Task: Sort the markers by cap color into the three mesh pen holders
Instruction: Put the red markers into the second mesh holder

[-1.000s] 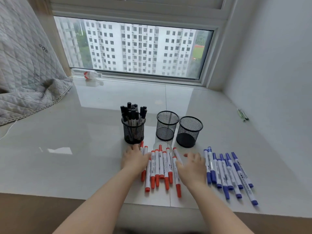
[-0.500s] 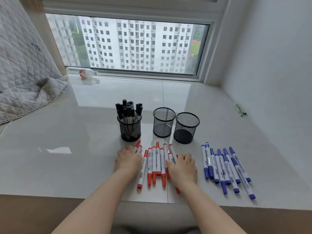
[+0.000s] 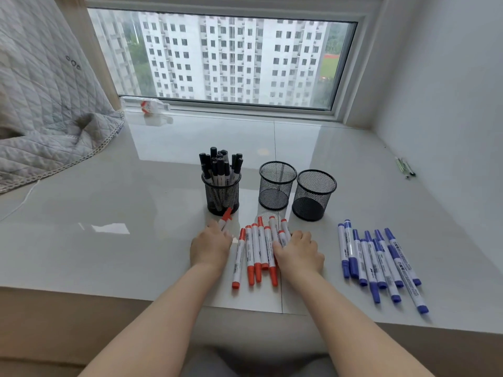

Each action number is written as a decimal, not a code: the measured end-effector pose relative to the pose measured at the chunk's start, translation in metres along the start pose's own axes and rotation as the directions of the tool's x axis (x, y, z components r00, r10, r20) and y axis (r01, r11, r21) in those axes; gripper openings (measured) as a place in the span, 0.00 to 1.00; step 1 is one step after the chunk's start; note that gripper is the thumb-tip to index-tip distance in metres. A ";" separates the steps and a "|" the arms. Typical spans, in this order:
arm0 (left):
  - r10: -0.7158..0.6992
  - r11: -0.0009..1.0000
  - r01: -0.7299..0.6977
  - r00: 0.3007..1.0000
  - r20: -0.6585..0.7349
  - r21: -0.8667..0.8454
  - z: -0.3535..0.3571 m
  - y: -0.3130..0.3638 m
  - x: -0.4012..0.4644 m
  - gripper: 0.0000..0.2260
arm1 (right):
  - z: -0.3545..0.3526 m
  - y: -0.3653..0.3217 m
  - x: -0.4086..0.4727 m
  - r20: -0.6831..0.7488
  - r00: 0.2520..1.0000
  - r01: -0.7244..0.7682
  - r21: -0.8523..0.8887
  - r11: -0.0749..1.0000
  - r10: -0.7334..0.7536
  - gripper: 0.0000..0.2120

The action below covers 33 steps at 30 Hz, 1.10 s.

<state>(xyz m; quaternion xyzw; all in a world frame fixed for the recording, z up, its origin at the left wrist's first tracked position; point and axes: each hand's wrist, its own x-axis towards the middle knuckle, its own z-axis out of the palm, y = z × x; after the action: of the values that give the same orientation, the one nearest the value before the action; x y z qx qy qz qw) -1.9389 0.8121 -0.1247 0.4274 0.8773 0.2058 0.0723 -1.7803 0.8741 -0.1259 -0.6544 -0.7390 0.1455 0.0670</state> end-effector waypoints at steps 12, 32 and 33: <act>-0.180 0.938 0.139 0.978 -0.102 -0.318 0.001 -0.008 0.000 0.11 | -0.001 0.003 0.014 -0.044 0.999 0.017 0.025 1.000 -0.016 0.23; -0.194 0.707 0.144 0.981 0.007 -0.693 0.007 0.009 0.008 0.08 | -0.005 0.017 0.014 -0.265 0.924 0.326 0.174 0.929 -0.274 0.08; -0.197 0.698 0.143 0.980 0.003 -0.701 0.007 0.009 0.009 0.09 | -0.005 0.018 0.016 -0.273 0.921 0.333 0.189 0.924 -0.277 0.09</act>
<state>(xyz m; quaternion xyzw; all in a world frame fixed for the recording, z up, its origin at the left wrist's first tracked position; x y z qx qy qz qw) -1.9357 0.8260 -0.1272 0.2778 0.7723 0.5293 0.2150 -1.7637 0.8919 -0.1279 -0.5309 -0.7966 0.1379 0.2540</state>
